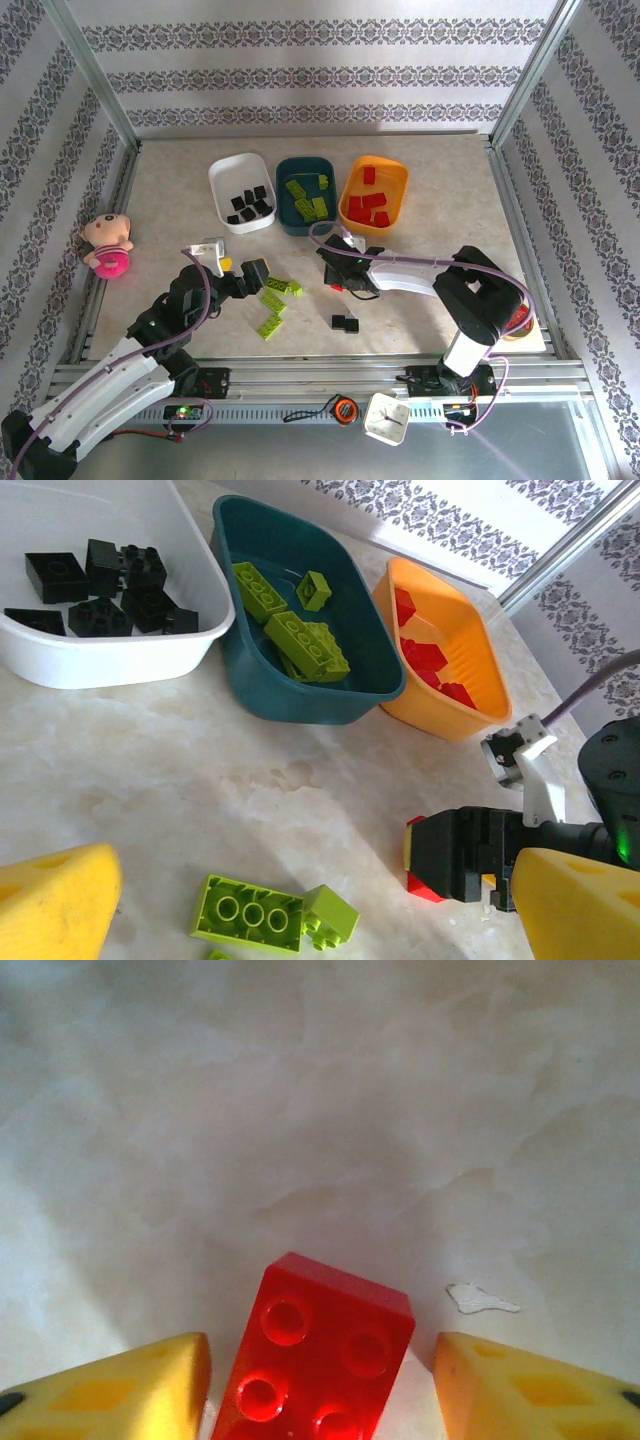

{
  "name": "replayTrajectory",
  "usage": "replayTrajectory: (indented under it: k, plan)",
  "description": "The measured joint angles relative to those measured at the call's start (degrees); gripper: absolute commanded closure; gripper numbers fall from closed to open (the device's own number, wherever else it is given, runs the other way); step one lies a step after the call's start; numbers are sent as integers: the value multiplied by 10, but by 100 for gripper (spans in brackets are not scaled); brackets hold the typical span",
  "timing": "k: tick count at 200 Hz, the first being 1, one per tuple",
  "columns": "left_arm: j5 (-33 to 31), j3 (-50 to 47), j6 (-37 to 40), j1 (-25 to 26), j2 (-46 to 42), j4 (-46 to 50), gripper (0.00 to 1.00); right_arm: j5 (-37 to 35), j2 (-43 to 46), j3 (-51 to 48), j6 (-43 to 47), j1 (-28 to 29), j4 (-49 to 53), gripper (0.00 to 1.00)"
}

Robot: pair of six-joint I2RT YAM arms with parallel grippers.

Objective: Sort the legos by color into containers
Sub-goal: Pick up the lego from the center of the table.

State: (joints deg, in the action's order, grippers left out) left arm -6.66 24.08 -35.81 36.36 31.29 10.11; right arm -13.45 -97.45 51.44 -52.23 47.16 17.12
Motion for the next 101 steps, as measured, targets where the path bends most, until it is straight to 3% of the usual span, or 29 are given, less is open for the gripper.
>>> replayTrajectory:
  k: [51, 101]
  plan:
    - [-7, 0, 2, 0, 0, 2, 0, 14, 7, 7, 49, -5, -4, 72]
    - [-12, 1, 5, 0, 15, 21, 0, 33, 127, 21, 143, -70, -12, 79]
